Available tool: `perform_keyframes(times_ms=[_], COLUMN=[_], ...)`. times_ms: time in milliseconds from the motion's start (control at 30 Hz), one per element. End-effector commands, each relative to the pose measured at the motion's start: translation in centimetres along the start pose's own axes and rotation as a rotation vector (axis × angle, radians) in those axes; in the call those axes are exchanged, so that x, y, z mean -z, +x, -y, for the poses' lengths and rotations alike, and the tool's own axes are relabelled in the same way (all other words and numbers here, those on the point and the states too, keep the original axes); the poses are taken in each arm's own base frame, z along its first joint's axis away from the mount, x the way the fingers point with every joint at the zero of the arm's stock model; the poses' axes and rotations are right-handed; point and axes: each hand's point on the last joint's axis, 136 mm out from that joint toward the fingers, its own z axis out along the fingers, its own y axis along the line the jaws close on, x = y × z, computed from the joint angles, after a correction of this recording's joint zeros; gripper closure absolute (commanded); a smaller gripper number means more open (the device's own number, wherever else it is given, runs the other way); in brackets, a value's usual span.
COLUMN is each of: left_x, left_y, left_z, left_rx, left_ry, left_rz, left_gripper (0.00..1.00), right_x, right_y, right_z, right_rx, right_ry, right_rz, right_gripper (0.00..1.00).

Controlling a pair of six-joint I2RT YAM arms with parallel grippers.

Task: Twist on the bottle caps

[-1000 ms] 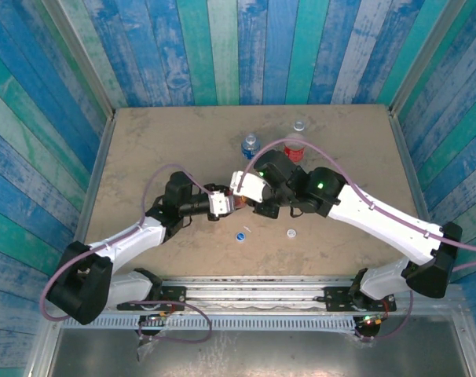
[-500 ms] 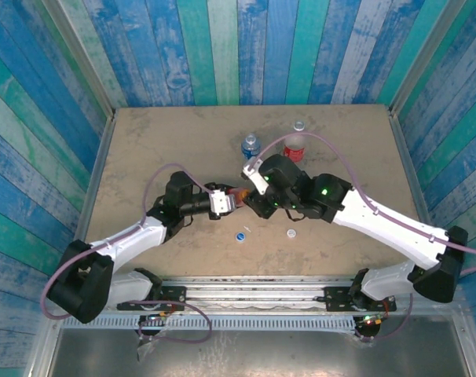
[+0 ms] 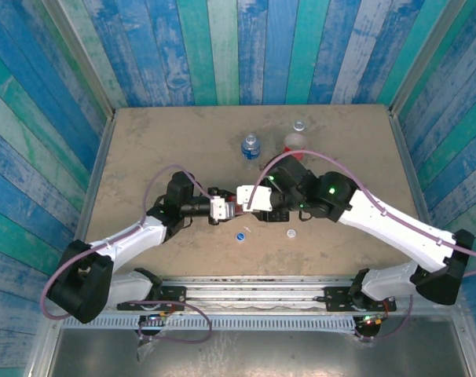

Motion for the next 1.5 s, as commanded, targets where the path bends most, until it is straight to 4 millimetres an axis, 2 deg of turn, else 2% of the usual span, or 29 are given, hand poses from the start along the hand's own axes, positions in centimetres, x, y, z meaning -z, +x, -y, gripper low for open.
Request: perform_keyframes(times_ms=[0, 67, 133, 200, 267, 333, 400, 500, 567, 600, 633, 667, 733, 867, 933, 1000, 1100, 1233, 1367, 1467], left_x=[-0.2, -0.3, -0.3, -0.3, -0.3, -0.3, -0.2, 0.1, 0.3, 0.4, 0.5, 0.6, 0.8, 1.2, 1.2, 0.8, 0.4, 0.3, 0.3, 0.2], left_y=[-0.6, -0.5, -0.5, -0.4, -0.4, -0.1, 0.4, 1.1, 1.1, 1.1, 1.1, 1.1, 0.8, 0.4, 0.4, 0.6, 1.1, 1.4, 1.3, 1.3], left_z=[-0.1, -0.1, -0.1, -0.1, -0.2, -0.8, -1.8, -2.9, -3.4, -3.5, -3.7, -3.7, -3.9, -4.3, -3.9, -3.5, -3.2, -3.0, -2.9, -2.7], left_rx=[-0.017, -0.013, -0.008, -0.006, -0.005, -0.005, -0.002, -0.011, -0.02, -0.027, -0.037, -0.045, -0.065, -0.078, -0.081, -0.07, -0.061, -0.061, -0.062, -0.065], left_ry=[0.024, 0.022, 0.024, 0.024, 0.018, -0.015, -0.079, -0.158, -0.19, -0.202, -0.214, -0.225, -0.248, -0.284, -0.273, -0.239, -0.211, -0.208, -0.199, -0.189], left_rz=[0.021, 0.017, 0.015, 0.014, 0.01, -0.006, -0.035, -0.074, -0.079, -0.08, -0.081, -0.081, -0.072, -0.063, -0.053, -0.053, -0.061, -0.067, -0.06, -0.056], left_gripper=[0.55, 0.55, 0.55, 0.55, 0.55, 0.55, 0.55, 0.55, 0.55, 0.56, 0.56, 0.55, 0.55, 0.55, 0.55, 0.54, 0.54, 0.54, 0.54, 0.54], right_x=[-0.1, -0.4, -0.7, -0.8, -0.8, -1.1, -1.7, -2.1, -2.5, -3.1, -4.0, -4.4, -4.6, -3.2, -2.1, -1.0, 0.2, 1.4, 1.0, 0.4], right_y=[-1.1, -1.5, -1.5, -1.4, -1.3, -1.2, -0.7, 0.4, 0.5, 0.4, -0.5, -1.2, -0.7, 1.5, 1.4, 0.8, 1.5, 1.4, 1.8, 1.2], right_z=[-0.2, -0.4, -0.6, -0.7, -0.7, -0.3, 0.6, 4.0, 4.2, 3.6, 2.7, 2.3, 2.1, 2.9, 2.6, 1.3, -0.1, -2.6, -1.8, -1.1], right_rx=[0.079, 0.074, 0.062, 0.052, 0.036, -0.054, -0.215, -0.681, -1.038, -1.237, -1.349, -1.394, -1.43, -1.293, -1.056, -0.774, -0.492, -0.125, 0.089, 0.182], right_ry=[-0.039, -0.055, -0.068, -0.07, -0.065, -0.044, 0.013, 0.218, 0.214, 0.16, 0.069, 0.02, 0.026, 0.091, 0.084, 0.049, 0.059, -0.017, 0.023, 0.032], right_rz=[0.021, 0.031, 0.032, 0.027, 0.022, 0.017, -0.001, -0.012, 0.028, 0.059, 0.107, 0.154, 0.196, 0.208, 0.236, 0.258, 0.245, 0.241, 0.129, 0.103], right_gripper=[0.48, 0.53, 0.64, 0.82, 0.84, 0.87, 0.91, 0.99, 0.99, 0.99, 0.99, 0.98, 0.94, 0.73, 0.54, 0.4, 0.38, 0.35, 0.35, 0.38])
